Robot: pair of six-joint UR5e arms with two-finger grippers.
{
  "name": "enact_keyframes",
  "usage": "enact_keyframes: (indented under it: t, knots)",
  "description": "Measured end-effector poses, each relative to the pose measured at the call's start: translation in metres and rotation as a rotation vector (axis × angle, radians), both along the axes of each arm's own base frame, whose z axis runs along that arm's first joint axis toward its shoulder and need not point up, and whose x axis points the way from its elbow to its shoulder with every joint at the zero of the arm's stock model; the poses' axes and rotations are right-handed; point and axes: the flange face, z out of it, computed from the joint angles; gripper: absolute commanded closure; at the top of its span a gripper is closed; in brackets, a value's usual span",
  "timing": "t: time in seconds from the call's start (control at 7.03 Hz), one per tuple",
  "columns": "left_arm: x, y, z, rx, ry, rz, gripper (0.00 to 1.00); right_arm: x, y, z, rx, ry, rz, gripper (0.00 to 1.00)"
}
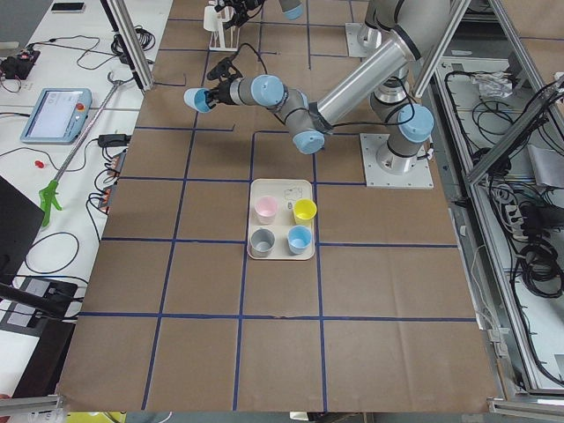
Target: Transfer IKEA cup to right arm and place on rack
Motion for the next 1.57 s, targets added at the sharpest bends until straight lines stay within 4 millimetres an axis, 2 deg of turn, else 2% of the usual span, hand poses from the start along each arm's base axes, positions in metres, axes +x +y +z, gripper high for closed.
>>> enact_keyframes:
  t: [0.14, 0.43, 0.57, 0.85, 1.14, 1.57]
  knots:
    - [-0.033, 0.013, -0.006, -0.068, 0.011, -0.072, 1.00, 0.000, 0.000, -0.001, 0.012, -0.017, -0.006, 0.00]
    - [-0.104, 0.032, -0.004, -0.111, 0.036, -0.203, 1.00, 0.001, 0.000, -0.002, 0.020, -0.025, -0.008, 0.00]
    - [-0.129, 0.041, 0.000, -0.126, 0.049, -0.234, 1.00, 0.002, 0.000, -0.002, 0.022, -0.026, -0.007, 0.00]
    - [-0.145, 0.050, 0.002, -0.141, 0.114, -0.212, 1.00, 0.005, 0.001, -0.006, 0.041, -0.051, -0.010, 0.00]
    - [-0.145, 0.051, -0.006, -0.132, 0.172, -0.176, 1.00, 0.010, 0.000, -0.016, 0.091, -0.103, -0.027, 0.00]
    - [-0.145, 0.054, -0.005, -0.120, 0.228, -0.142, 1.00, 0.027, 0.003, -0.028, 0.146, -0.168, -0.031, 0.00]
